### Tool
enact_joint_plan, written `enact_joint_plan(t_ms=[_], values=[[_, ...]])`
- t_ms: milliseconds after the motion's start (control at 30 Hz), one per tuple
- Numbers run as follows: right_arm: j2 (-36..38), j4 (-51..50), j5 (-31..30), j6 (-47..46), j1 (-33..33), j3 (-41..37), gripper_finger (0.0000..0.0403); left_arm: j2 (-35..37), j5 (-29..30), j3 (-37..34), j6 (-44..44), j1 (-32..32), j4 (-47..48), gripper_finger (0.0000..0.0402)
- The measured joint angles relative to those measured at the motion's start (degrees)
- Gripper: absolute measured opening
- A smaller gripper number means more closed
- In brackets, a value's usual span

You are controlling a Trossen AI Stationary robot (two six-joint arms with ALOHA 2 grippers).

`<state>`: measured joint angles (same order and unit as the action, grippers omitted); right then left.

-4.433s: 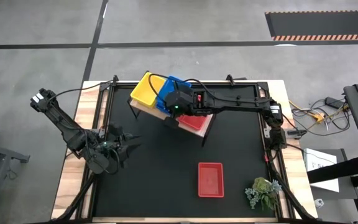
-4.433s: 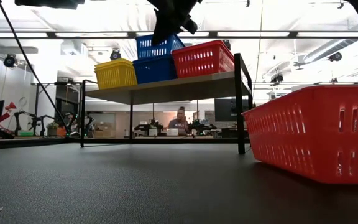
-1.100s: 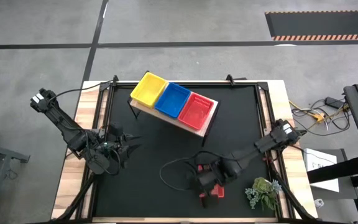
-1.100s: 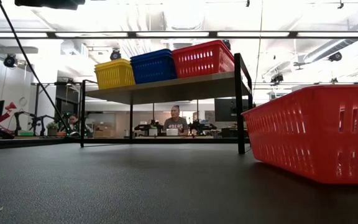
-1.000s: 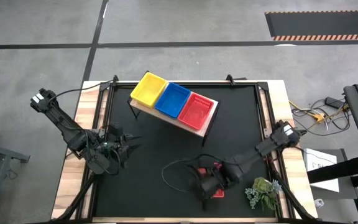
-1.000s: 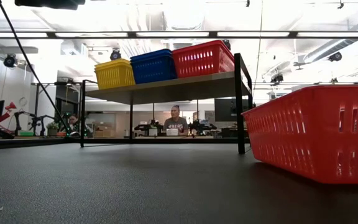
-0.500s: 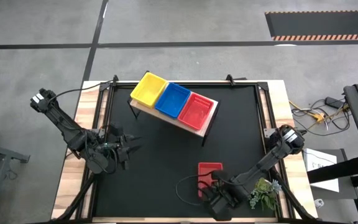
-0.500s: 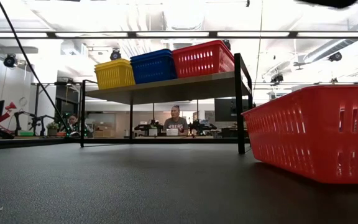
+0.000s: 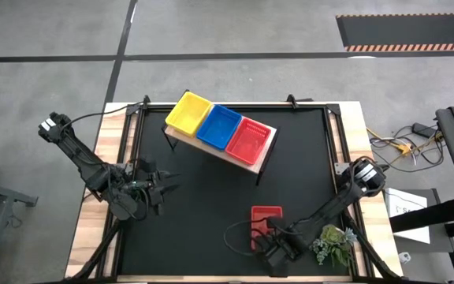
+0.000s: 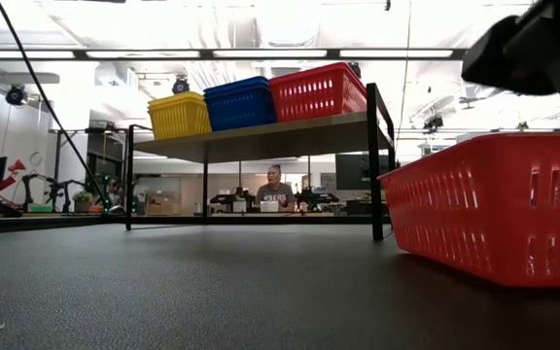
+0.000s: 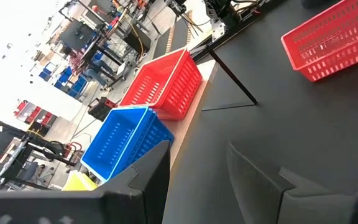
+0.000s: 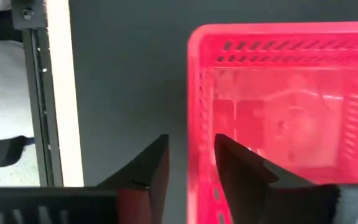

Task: Stack baskets on shelf by color
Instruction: Stack the red bin on top of the red bin on the shelf

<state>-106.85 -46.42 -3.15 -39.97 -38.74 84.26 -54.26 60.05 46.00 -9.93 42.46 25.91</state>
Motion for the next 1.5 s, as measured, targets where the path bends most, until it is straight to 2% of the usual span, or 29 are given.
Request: enact_joint_plan(t_ms=[100, 233, 400, 600, 733, 967, 1200, 1333, 1500], values=[[0.0, 2.38, 0.05, 0.02, -0.02, -1.1, 0.009, 0.0, 0.0, 0.0, 0.0, 0.0, 0.0, 0.0143], [0.0, 3.34, 0.05, 0.24, -0.02, -0.56, 0.0023, 0.0, 0.0, 0.07, -0.02, 0.0, 0.0, 0.0143], [0.02, 3.24, 0.1, -0.11, -0.02, 2.92, 0.0014, 0.0, 0.0, 0.04, -0.02, 0.0, 0.0, 0.0143], [0.02, 1.68, -2.47, 1.37, -0.02, 12.12, 0.0013, 0.0, 0.0, 0.04, -0.02, 0.0, -0.01, 0.0143], [0.02, 0.42, -8.16, 8.35, -0.02, 19.54, 0.0012, 0.0, 0.0, 0.04, -0.02, 0.0, -0.02, 0.0143], [0.04, -8.43, -22.16, 22.1, 0.12, 32.8, 0.0012, 0.0, 0.0, 0.04, -0.02, 0.0, -0.01, 0.0143], [0.15, -20.71, -39.72, 29.45, 1.09, 44.05, 0.0011, 0.01, 0.0, 0.04, 0.0, 0.0, 0.0, 0.0143], [0.15, -28.36, -43.05, 28.83, 4.46, 48.44, 0.0011, 0.02, 0.0, 0.04, -0.01, 0.0, 0.0, 0.0143], [0.24, -35.46, -42.9, 23.98, 11.8, 49.91, 0.0011, 0.02, 0.0, 0.11, -0.02, 0.0, 0.02, 0.0143]])
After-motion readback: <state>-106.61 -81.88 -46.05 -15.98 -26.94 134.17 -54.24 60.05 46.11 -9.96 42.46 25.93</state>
